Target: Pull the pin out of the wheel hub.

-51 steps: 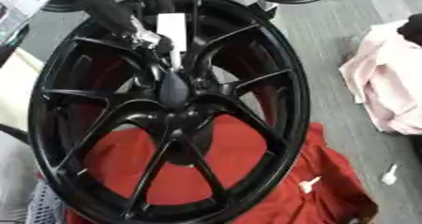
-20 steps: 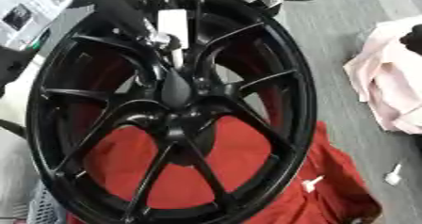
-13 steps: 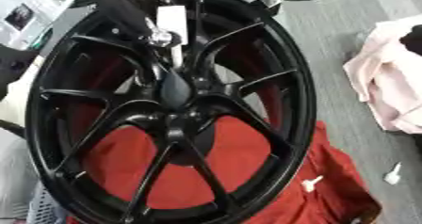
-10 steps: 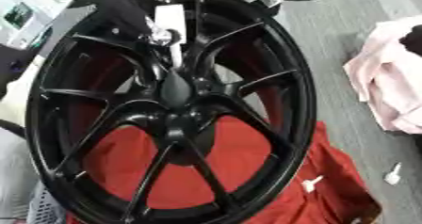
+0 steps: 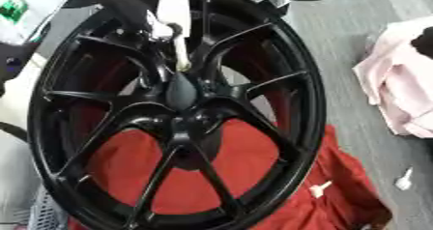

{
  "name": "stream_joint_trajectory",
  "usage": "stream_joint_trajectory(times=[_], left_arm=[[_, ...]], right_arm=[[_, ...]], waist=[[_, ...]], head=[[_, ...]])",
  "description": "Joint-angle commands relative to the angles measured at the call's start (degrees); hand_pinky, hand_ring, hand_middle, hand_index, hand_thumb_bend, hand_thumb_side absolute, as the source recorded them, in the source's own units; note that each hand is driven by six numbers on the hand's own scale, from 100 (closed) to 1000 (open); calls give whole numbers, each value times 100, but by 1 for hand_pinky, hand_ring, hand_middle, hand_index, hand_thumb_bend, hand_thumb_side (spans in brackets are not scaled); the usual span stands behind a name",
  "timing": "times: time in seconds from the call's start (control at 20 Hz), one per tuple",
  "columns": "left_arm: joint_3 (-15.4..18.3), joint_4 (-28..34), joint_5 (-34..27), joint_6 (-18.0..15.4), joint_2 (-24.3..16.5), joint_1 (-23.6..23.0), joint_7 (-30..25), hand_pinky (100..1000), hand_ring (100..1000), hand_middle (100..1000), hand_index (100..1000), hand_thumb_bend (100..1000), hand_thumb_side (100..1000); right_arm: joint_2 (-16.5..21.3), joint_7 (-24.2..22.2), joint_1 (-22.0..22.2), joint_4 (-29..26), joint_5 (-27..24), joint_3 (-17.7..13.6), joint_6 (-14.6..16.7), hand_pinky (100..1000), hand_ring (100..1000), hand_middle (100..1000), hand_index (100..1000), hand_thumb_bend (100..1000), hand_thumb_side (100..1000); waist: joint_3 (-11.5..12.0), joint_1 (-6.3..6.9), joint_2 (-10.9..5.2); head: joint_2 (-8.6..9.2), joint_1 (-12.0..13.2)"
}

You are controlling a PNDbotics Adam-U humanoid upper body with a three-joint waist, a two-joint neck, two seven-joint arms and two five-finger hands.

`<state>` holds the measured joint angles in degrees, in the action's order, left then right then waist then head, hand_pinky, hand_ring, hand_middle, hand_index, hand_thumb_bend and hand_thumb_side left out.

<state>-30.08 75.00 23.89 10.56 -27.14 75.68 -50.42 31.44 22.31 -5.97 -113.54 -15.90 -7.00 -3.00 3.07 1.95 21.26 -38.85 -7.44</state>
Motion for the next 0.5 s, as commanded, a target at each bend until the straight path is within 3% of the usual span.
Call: stream_joint_trajectory(times=[0.05, 0.5], left_arm=[[137, 144, -68, 135, -65, 134, 114, 682, 471, 308, 546, 100, 247], [380, 440, -210, 314, -113, 202, 359, 663, 444, 257, 483, 100, 252]], right_arm=[[60, 12, -9, -105, -35, -29, -16, 820, 685, 559, 601, 100, 710], [70, 16, 9, -105, -39, -45, -4, 821, 686, 560, 602, 100, 708]], waist=[[6, -32, -104], [36, -32, -145]], head=[[44, 6], [24, -8]])
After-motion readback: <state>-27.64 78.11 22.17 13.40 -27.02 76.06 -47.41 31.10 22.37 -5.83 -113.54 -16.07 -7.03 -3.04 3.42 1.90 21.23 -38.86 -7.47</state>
